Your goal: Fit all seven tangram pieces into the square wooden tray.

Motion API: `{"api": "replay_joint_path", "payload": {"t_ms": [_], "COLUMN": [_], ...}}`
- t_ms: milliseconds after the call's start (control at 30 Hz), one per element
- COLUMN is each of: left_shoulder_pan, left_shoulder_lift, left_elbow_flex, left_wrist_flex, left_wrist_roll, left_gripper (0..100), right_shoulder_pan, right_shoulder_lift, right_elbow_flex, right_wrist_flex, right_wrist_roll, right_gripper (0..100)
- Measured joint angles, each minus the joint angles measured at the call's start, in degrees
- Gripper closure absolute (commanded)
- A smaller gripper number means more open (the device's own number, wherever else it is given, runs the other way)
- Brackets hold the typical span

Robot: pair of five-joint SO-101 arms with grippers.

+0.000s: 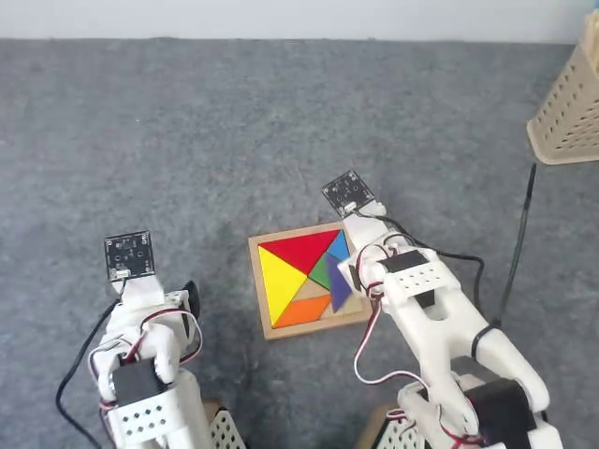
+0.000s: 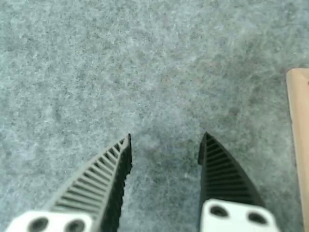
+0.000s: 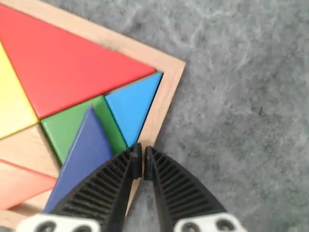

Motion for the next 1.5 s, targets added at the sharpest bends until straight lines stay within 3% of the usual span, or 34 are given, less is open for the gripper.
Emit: {"api": "replay_joint_path", "payload": {"t_ms": [433,800,967,1500], "left_shoulder_pan": [0.0,0.0,0.0,0.0], "left_shoulder_lift": [0.0,0.0,0.0,0.0], "left_elbow_flex": [0.0,0.0,0.0,0.0], "left_wrist_flex": [0.0,0.0,0.0,0.0], "left_wrist_roll": [0.0,0.0,0.0,0.0], "left_gripper": [78,78,78,78], "right_shoulder_pan": [0.0,0.0,0.0,0.0], "right_shoulder_lift": [-14.15,-13.63,-6.59,-5.8], "right_elbow_flex": [4.48,4.92,4.92,4.92], "right_wrist_flex": [6.24,-1.49,-5.45,-1.85], "right_wrist_roll": [0.0,0.0,0.0,0.0], "right_gripper": [99.2,99.2,99.2,99.2]}}
